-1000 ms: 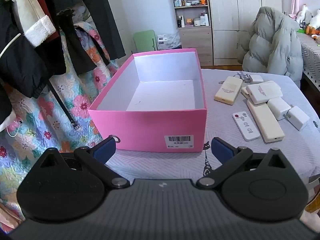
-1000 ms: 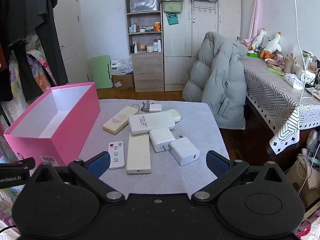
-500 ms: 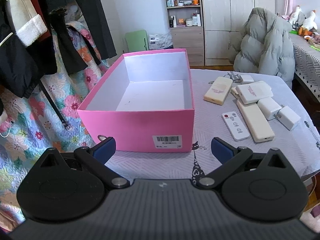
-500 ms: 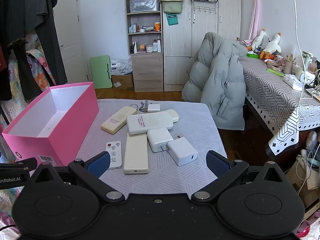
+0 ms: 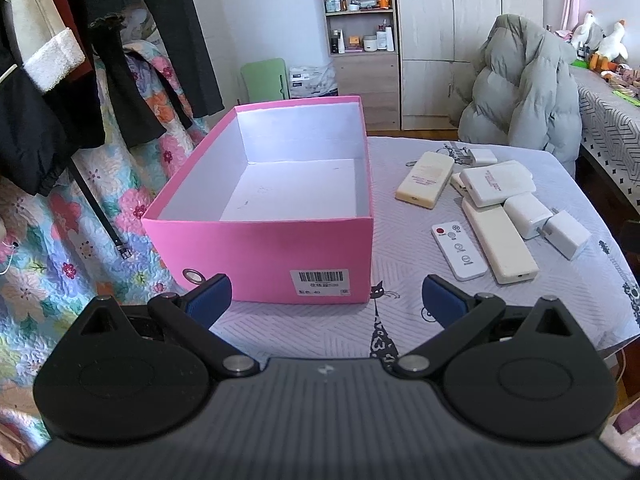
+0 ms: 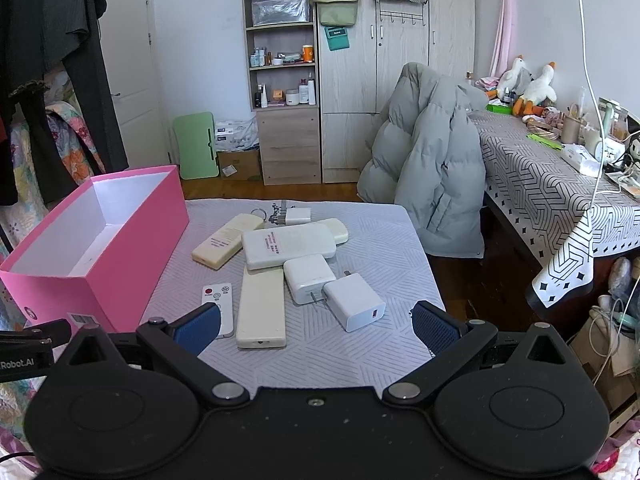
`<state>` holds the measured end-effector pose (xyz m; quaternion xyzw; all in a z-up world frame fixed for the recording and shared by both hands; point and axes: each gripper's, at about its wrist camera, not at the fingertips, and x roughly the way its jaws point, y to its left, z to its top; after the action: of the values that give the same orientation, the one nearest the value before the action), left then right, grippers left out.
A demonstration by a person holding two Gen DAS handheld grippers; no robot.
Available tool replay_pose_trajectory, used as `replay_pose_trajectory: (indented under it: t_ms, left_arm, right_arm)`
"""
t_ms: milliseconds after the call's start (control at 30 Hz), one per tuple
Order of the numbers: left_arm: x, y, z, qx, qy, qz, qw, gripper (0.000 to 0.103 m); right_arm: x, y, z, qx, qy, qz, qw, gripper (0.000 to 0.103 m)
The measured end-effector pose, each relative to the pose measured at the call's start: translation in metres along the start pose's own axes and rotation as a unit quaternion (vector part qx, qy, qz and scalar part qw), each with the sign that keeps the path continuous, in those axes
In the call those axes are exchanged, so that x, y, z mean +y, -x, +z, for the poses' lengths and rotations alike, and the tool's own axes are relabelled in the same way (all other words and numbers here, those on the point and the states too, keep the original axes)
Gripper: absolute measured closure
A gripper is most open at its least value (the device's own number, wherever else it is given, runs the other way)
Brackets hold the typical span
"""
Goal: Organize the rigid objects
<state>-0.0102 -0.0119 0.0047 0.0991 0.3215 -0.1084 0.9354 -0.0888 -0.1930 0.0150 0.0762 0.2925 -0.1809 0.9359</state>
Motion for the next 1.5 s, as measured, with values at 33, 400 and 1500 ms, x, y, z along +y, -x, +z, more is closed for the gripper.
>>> replay_pose_trajectory:
  t_ms: [33, 400, 1500]
  left_arm:
    - [0.0, 0.0, 0.0, -0.001, 0.0, -0.001, 1.0, 0.0]
    - [-0.002, -0.002, 0.001, -0.001, 0.005, -0.015, 0.9999, 0.001]
    - [0.019, -0.003, 0.033, -0.031, -0.01, -0.066, 0.9973, 0.0]
  right_arm:
    - [-0.001, 0.0, 0.0, 0.0, 0.0, 0.0, 1.0, 0.0]
    - [-0.002, -0.002, -0.001, 0.002, 0.001, 0.0, 1.0, 0.0]
    - [-0.011, -0.018, 0.007, -0.06, 0.016, 0.136, 0.989, 0.0]
